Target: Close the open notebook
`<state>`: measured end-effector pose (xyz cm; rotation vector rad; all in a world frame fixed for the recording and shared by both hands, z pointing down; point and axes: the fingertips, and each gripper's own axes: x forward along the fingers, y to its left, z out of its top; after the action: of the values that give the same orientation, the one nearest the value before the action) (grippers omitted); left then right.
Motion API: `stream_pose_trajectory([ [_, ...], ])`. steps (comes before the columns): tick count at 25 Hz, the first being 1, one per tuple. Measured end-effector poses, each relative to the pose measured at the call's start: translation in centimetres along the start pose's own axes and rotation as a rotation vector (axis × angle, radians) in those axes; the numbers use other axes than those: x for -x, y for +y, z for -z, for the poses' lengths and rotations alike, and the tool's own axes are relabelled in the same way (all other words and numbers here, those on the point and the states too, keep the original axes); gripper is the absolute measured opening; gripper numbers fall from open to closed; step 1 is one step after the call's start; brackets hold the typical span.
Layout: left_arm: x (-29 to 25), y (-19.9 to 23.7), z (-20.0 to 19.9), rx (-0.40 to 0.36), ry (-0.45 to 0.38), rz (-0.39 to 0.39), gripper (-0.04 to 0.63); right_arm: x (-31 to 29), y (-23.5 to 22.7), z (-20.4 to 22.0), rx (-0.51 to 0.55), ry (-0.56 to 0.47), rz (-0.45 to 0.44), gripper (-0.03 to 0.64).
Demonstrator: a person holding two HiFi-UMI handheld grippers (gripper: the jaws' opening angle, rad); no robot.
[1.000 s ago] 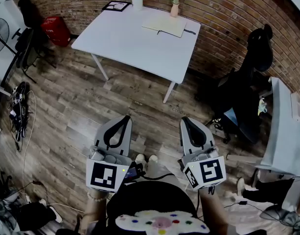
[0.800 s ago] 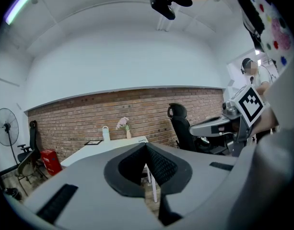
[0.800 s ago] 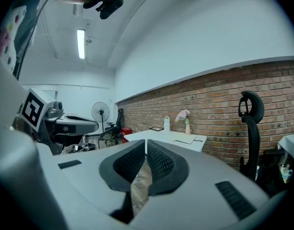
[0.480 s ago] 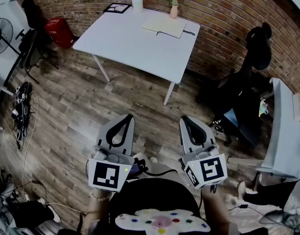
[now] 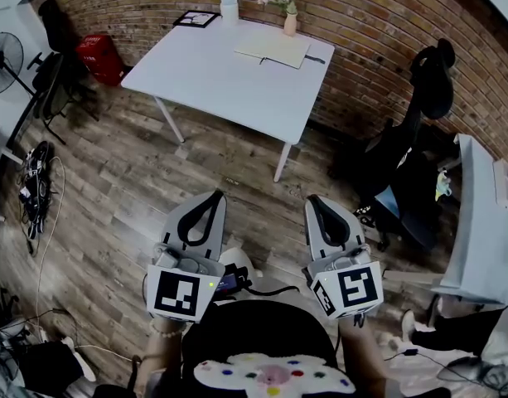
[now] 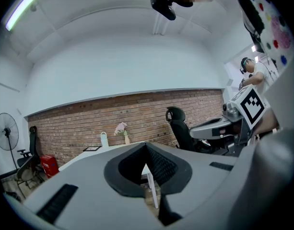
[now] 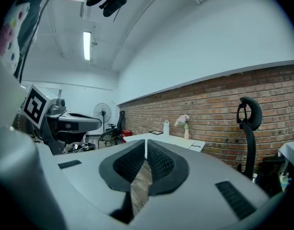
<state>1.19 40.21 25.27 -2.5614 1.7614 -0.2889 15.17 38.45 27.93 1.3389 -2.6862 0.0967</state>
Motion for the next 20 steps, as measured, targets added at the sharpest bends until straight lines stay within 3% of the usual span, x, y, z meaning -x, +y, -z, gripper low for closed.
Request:
stream_pose_trajectory([
  [7, -1.1, -0.1, -0.5, -0.014, -0.001, 0.009, 0.017, -0.3, -1.0, 0.3, -0.002, 0.009, 0.014, 0.04],
  [20, -4.9, 3.7, 0.2, -0.026, -0.014, 0.032, 0.017, -4.3, -2.9, 0.0, -0.025, 0.001, 0.068, 0.04],
])
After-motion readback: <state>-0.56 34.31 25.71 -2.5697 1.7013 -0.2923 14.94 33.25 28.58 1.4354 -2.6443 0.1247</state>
